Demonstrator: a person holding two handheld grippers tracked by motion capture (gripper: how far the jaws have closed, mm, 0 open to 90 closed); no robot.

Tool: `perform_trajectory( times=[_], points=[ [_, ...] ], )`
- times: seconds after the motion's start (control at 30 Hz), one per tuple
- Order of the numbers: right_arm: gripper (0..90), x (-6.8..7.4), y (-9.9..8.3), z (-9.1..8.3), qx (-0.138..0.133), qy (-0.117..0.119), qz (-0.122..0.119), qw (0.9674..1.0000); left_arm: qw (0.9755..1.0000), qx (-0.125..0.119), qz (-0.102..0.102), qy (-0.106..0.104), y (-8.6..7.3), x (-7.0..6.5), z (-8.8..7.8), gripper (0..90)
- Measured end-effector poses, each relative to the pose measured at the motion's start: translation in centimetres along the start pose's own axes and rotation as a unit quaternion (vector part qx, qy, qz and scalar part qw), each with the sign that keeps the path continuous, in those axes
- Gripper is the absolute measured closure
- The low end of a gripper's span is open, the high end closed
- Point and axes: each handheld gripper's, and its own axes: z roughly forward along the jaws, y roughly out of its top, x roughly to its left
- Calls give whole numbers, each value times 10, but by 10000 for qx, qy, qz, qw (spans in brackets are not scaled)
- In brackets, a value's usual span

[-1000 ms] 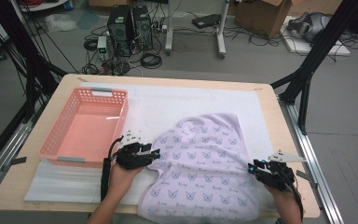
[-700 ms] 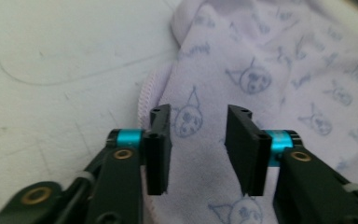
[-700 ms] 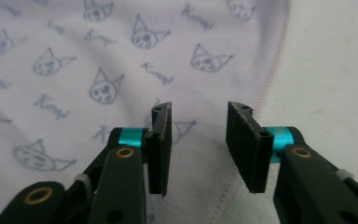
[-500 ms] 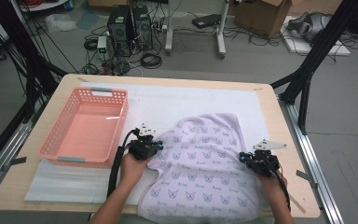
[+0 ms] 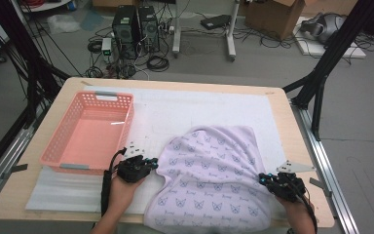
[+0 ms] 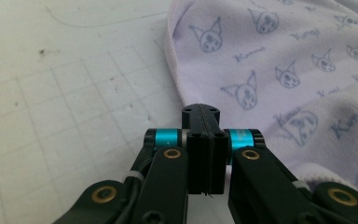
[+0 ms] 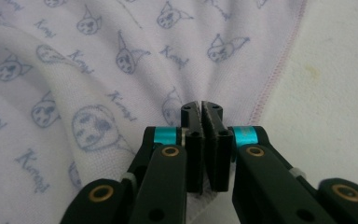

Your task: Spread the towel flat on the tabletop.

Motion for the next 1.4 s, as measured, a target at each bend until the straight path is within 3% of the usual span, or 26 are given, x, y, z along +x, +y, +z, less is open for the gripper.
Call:
perform_trajectory(
  times=[0.07, 0.13, 0.33, 0.47, 0.57, 0.6, 0.67, 0.7, 0.77, 0.87, 0.97, 1.13, 1.2, 1.3, 1.4],
  points=[
    [749, 1, 2, 0, -65, -87, 13, 9999, 9999, -59, -104, -120, 6, 2, 3, 734],
    [728, -1, 4, -1, -208, -93, 51, 9997, 9998, -153, -117, -103, 13, 2, 9, 648],
    [680, 0, 8, -1, -381, -122, 36, 9992, 9999, -45, 159, -7, 43, 3, 44, 529],
    [598, -3, 16, 6, -472, -164, 112, 9987, 9998, 109, 162, 30, 56, 3, 69, 527],
    [597, -6, 22, 18, -420, -139, 111, 9990, 9982, 455, 380, 117, 55, -2, 81, 654],
    [598, -5, 24, 24, -341, -120, 73, 9993, 9972, 454, 536, 249, 55, -3, 81, 710],
    [616, -3, 26, 34, -155, -96, -41, 9998, 9973, 483, 499, 255, 56, -4, 78, 842],
    [667, -2, 26, 36, -167, -154, -89, 9997, 9965, 514, 593, 296, 56, -5, 75, 850],
    [844, -2, 26, 34, -149, -47, -102, 9998, 9973, 357, 587, 275, 53, -7, 67, 853],
    [878, -1, 23, 28, -122, -41, -127, 9998, 9973, 204, 672, 228, 50, -13, 51, 850],
    [878, 3, 18, 20, -44, -13, -198, 9998, 9964, 135, 827, 135, 43, -22, 35, 848],
    [870, 10, 8, 6, 114, 125, -146, 9997, 9968, 253, 755, -107, 14, -28, 25, 848],
    [817, 11, 8, 5, 127, 136, -131, 9997, 9969, 271, 723, -136, 4, -28, 24, 844],
    [715, 11, 13, 4, -19, 56, -146, 9999, 9977, 176, 631, -173, 5, -29, 23, 839],
    [678, 12, 24, 7, -296, 39, -229, 9993, 9975, 220, 643, -193, 3, -30, 24, 834]
  ],
)
